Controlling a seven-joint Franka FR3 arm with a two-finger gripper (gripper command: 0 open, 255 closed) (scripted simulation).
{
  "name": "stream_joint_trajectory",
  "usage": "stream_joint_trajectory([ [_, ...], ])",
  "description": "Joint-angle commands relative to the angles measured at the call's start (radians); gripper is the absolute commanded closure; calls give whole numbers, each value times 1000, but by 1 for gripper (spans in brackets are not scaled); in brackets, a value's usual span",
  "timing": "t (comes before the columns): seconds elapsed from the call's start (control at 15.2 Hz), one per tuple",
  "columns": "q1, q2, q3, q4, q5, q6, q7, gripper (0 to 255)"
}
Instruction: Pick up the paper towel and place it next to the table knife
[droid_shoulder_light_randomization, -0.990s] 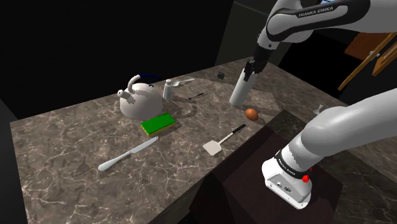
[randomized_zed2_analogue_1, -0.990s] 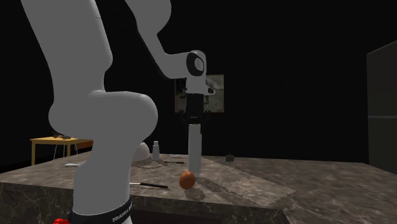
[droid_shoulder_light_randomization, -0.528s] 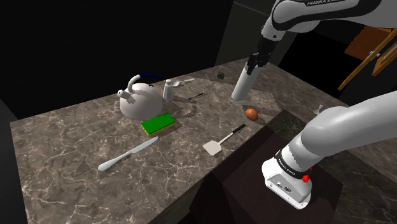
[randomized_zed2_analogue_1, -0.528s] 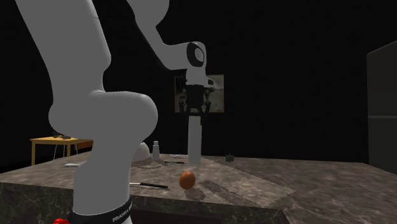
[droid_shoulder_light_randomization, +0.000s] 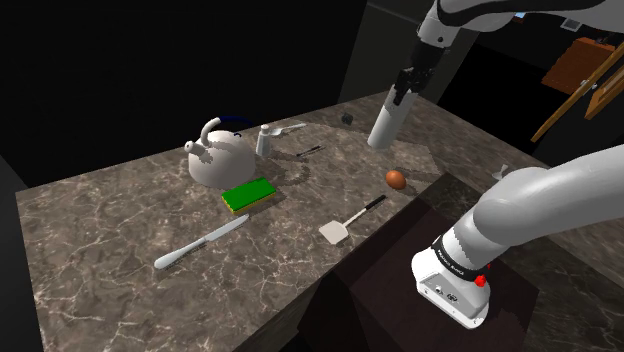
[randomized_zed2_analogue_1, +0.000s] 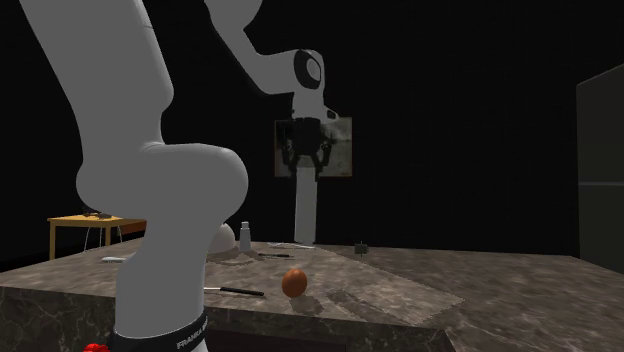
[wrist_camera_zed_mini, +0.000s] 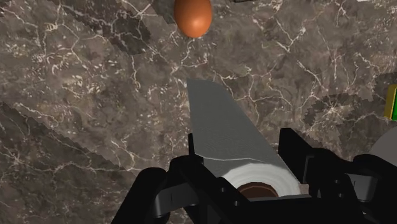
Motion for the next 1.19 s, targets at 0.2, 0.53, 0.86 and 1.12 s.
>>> stream_joint_trajectory([
  [0.2, 2, -8, 5, 61, 2, -69, 3, 255],
  [0.53, 4, -7, 10, 129, 5, -136, 4, 255],
  [0.86, 6, -1, 13, 201, 8, -202, 5, 255],
  [1.12, 8, 8, 15, 262, 11, -255, 5, 255],
])
